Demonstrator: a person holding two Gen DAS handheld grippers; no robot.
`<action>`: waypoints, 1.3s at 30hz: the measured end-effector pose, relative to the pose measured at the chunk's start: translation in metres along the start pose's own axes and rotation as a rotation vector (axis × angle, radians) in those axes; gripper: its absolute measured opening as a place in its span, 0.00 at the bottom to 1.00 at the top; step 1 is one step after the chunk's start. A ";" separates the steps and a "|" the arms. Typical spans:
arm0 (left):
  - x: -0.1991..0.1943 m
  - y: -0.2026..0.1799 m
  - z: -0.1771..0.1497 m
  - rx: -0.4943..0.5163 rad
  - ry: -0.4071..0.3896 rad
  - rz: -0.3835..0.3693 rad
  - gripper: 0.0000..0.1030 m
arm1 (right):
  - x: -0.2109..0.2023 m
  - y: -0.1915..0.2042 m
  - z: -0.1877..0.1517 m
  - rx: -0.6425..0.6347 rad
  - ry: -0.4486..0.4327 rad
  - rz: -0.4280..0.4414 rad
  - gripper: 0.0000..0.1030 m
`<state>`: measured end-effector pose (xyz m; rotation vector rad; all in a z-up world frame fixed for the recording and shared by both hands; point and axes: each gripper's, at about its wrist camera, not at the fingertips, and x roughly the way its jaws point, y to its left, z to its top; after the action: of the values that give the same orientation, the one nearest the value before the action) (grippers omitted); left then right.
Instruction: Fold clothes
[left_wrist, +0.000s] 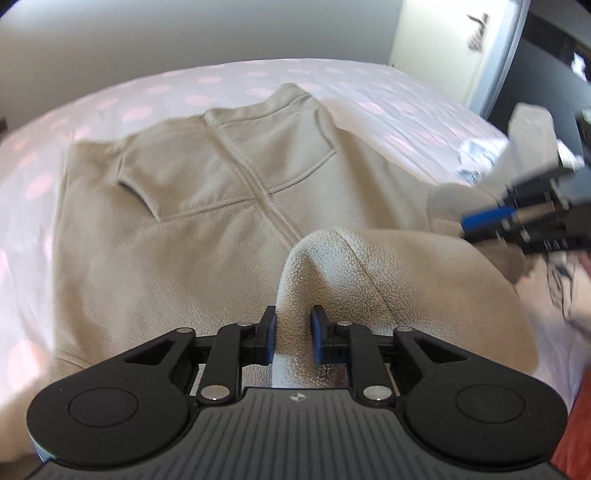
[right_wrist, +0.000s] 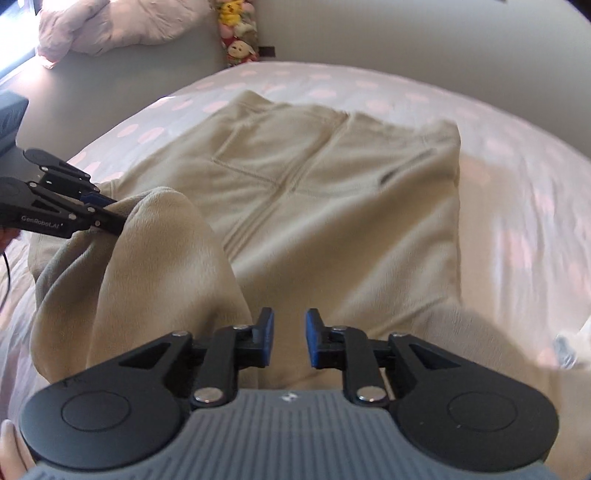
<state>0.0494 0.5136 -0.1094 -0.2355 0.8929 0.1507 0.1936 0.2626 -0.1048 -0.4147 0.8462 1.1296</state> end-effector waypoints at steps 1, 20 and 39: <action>0.003 0.004 -0.003 -0.026 -0.005 0.003 0.26 | -0.001 -0.003 -0.005 0.025 -0.005 0.006 0.40; -0.074 0.027 -0.142 -0.693 -0.185 0.045 0.53 | -0.021 -0.005 -0.102 0.559 -0.143 0.087 0.47; -0.043 0.031 -0.172 -0.642 -0.283 0.143 0.11 | 0.017 -0.018 -0.133 0.585 -0.135 -0.073 0.11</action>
<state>-0.1134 0.4965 -0.1837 -0.7288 0.5560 0.5913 0.1625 0.1760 -0.2039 0.1146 0.9858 0.7847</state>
